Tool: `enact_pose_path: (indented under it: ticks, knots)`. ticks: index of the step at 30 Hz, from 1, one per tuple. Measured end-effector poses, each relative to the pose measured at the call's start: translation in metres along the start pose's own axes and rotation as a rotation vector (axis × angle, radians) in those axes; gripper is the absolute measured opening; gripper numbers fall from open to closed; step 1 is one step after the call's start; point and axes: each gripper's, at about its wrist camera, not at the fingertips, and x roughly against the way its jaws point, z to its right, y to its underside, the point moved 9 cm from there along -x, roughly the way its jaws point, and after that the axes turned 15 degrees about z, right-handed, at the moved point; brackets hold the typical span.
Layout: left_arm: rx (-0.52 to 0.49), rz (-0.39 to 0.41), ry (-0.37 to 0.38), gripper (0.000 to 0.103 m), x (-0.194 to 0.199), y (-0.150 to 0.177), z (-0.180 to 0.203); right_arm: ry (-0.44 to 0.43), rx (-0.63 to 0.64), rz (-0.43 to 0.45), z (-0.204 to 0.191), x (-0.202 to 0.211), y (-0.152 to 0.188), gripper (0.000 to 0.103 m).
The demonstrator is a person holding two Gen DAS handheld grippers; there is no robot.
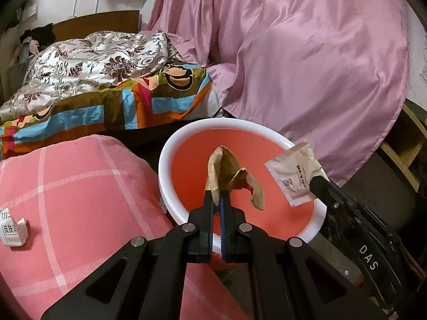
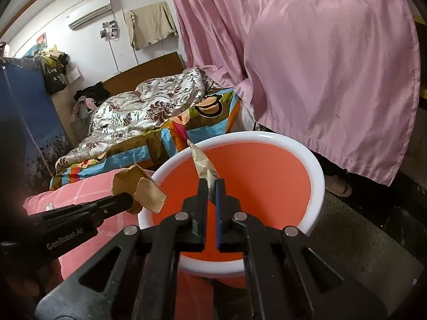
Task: Collect trash
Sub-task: 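Carry both items over the orange bucket and open both tools, then move both tools back to the trash pile on the bedspread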
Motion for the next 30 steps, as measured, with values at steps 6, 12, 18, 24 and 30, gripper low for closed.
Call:
enact_pose_path:
  ticks: [6, 12, 18, 24, 30]
  knots:
    - [-0.001, -0.019, 0.006, 0.004, -0.002, 0.002, 0.001, 0.007, -0.008, -0.001, 0.003, 0.002, -0.002, 0.017]
    - [0.018, -0.007, 0.006, 0.023, 0.003, 0.000, -0.003, 0.014, -0.027, 0.011, 0.005, 0.005, -0.006, 0.025]
    - [0.053, 0.048, -0.015, 0.037, 0.016, -0.011, -0.012, -0.002, -0.018, 0.062, -0.002, 0.013, -0.015, 0.036]
    - [0.061, 0.192, -0.085, 0.039, 0.058, -0.033, -0.032, -0.042, 0.022, 0.170, -0.028, 0.030, -0.034, 0.065]
    - [0.072, 0.379, -0.178, 0.083, 0.124, -0.054, -0.064, -0.127, 0.052, 0.293, -0.072, 0.051, -0.051, 0.101]
